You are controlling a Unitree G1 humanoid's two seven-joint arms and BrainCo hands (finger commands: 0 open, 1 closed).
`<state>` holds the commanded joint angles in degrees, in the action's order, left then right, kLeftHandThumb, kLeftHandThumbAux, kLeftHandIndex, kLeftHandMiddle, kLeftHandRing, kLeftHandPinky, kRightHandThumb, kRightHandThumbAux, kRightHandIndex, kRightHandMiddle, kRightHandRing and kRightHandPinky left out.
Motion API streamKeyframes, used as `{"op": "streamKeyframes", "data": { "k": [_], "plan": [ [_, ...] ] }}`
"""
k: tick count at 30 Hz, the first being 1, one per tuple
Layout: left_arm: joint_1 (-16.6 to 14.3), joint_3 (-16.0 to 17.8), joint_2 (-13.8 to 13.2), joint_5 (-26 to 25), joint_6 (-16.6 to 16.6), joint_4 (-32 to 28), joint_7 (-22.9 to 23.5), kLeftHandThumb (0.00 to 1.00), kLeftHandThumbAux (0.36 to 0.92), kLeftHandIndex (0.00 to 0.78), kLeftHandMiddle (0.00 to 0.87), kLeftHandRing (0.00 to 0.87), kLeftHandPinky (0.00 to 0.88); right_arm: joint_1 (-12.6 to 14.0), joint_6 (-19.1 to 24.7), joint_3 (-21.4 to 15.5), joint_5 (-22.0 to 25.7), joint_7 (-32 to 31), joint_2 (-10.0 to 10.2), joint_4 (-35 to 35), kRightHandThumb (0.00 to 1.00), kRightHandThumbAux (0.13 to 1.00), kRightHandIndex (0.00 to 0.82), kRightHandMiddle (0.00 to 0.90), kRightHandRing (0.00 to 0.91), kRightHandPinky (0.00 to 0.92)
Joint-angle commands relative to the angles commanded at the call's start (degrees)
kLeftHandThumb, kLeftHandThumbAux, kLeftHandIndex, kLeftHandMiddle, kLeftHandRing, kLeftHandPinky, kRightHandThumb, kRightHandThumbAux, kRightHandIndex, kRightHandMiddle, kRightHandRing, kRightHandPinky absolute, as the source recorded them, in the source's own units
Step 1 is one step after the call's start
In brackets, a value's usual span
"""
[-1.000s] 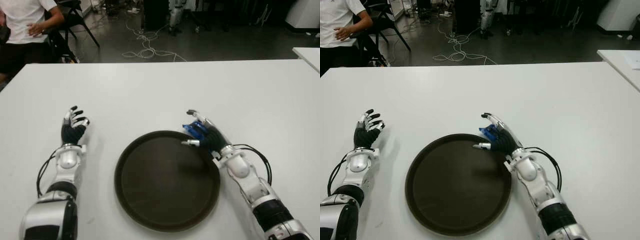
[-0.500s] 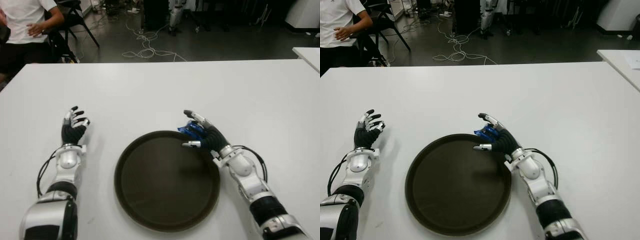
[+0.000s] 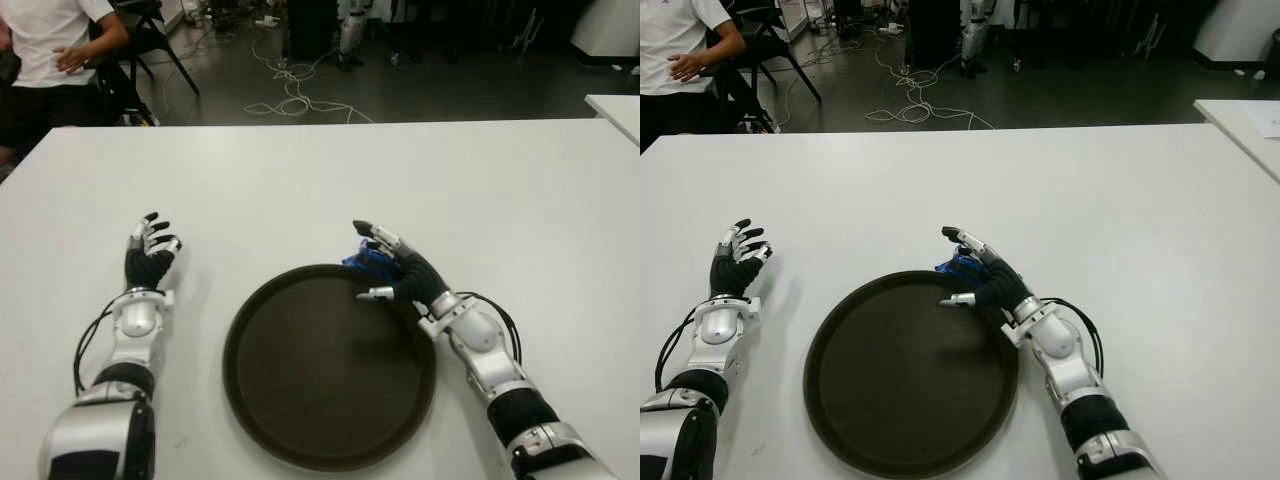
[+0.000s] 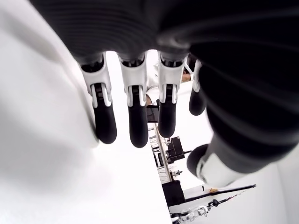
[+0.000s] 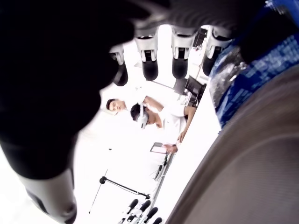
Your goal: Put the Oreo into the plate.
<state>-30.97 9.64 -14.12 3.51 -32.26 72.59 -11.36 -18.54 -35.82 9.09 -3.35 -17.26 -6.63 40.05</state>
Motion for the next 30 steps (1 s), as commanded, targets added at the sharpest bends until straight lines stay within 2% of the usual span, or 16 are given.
{"op": "streamKeyframes", "data": {
  "k": [5, 10, 20, 30],
  "plan": [
    [-0.04, 0.04, -0.01, 0.01, 0.11, 0.03, -0.07, 0.3, 0.715, 0.151, 0.234, 0.256, 0.301, -1.36, -1.68, -0.35, -2.72, 3.1, -0.7, 2.26, 0.0, 0.795, 0.0, 0.003, 0.0, 0.001],
    [-0.06, -0.07, 0.0, 0.18, 0.17, 0.06, -0.42, 0.299, 0.714, 0.153, 0.234, 0.258, 0.306, -1.36, -2.91, -0.27, -5.4, 6.45, -0.85, 2.51, 0.0, 0.786, 0.0, 0.007, 0.0, 0.004],
    [-0.05, -0.04, -0.02, 0.17, -0.15, 0.16, -0.36, 0.309, 0.718, 0.153, 0.234, 0.261, 0.311, -1.47, -4.07, 0.88, -15.49, 18.46, -2.2, 2.14, 0.0, 0.676, 0.0, 0.0, 0.0, 0.0],
    [-0.01, -0.01, 0.04, 0.12, -0.23, 0.09, -0.24, 0.297, 0.741, 0.149, 0.227, 0.255, 0.305, -1.73, -4.03, 1.54, -19.03, 24.56, -2.9, 1.87, 0.0, 0.603, 0.0, 0.0, 0.0, 0.0]
  ]
}}
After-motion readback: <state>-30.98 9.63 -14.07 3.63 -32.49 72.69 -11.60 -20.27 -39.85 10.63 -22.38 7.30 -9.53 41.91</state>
